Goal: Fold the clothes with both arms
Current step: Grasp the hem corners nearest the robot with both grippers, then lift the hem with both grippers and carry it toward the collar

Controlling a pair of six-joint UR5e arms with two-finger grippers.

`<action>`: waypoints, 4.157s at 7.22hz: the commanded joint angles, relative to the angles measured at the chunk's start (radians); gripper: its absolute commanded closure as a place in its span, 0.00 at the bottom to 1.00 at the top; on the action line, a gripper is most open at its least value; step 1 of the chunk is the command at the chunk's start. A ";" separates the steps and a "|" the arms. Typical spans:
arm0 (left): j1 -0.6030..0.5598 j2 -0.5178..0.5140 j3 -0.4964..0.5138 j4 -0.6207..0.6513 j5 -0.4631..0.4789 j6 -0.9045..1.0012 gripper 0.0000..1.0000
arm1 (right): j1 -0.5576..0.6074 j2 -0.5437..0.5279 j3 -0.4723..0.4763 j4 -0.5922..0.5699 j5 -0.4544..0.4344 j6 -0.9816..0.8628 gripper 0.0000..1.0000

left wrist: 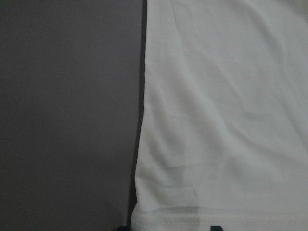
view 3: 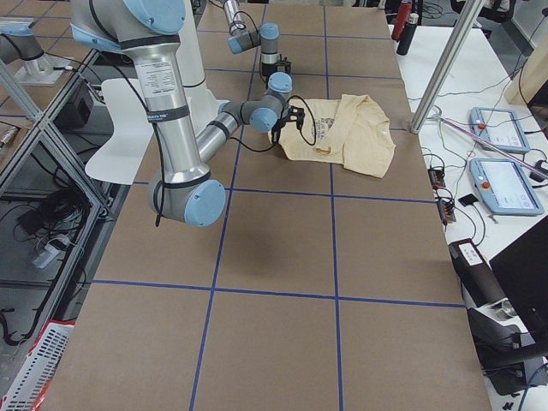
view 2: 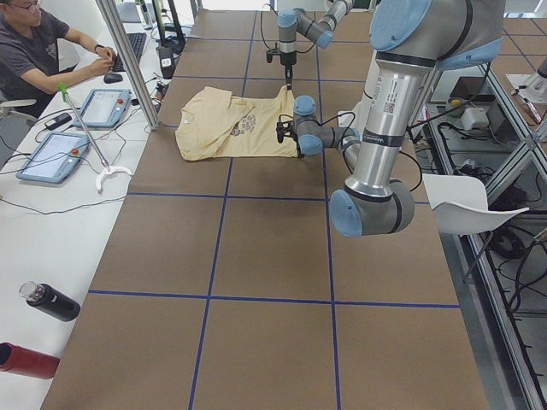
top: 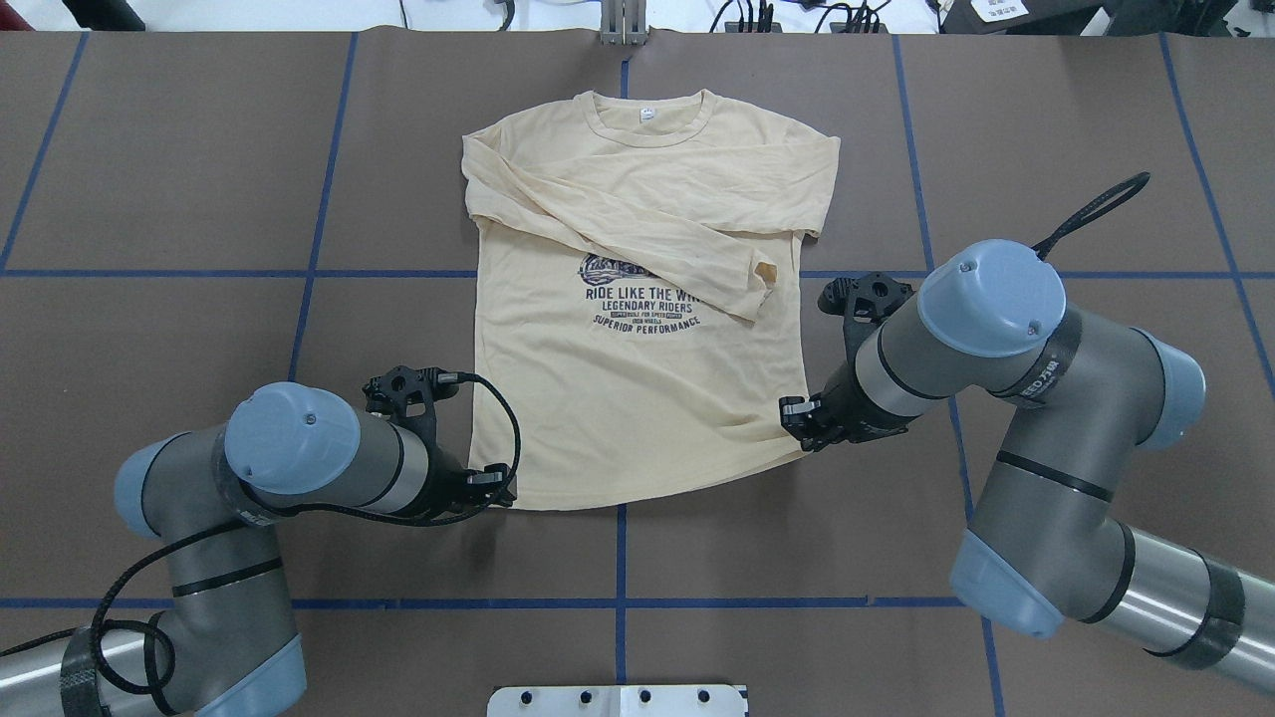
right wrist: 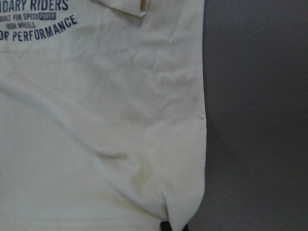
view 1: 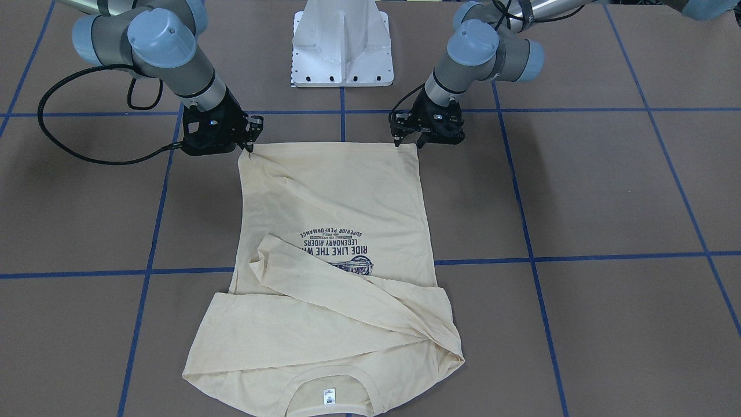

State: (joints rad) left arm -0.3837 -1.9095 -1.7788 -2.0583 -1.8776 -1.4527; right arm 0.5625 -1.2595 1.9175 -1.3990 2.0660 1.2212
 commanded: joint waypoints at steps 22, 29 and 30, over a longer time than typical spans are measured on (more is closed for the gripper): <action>0.012 0.038 -0.266 0.161 -0.060 -0.005 1.00 | -0.047 -0.121 0.148 -0.006 0.124 0.029 1.00; -0.004 0.050 -0.314 0.159 -0.051 -0.025 1.00 | -0.023 -0.019 0.132 0.002 0.031 0.072 1.00; -0.067 0.037 -0.311 0.159 -0.060 -0.014 1.00 | 0.047 0.035 0.089 0.000 0.036 0.046 1.00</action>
State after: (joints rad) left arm -0.3800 -1.8585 -2.0922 -1.8989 -1.9306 -1.4766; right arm 0.5276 -1.2824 2.0489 -1.3977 2.1000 1.2897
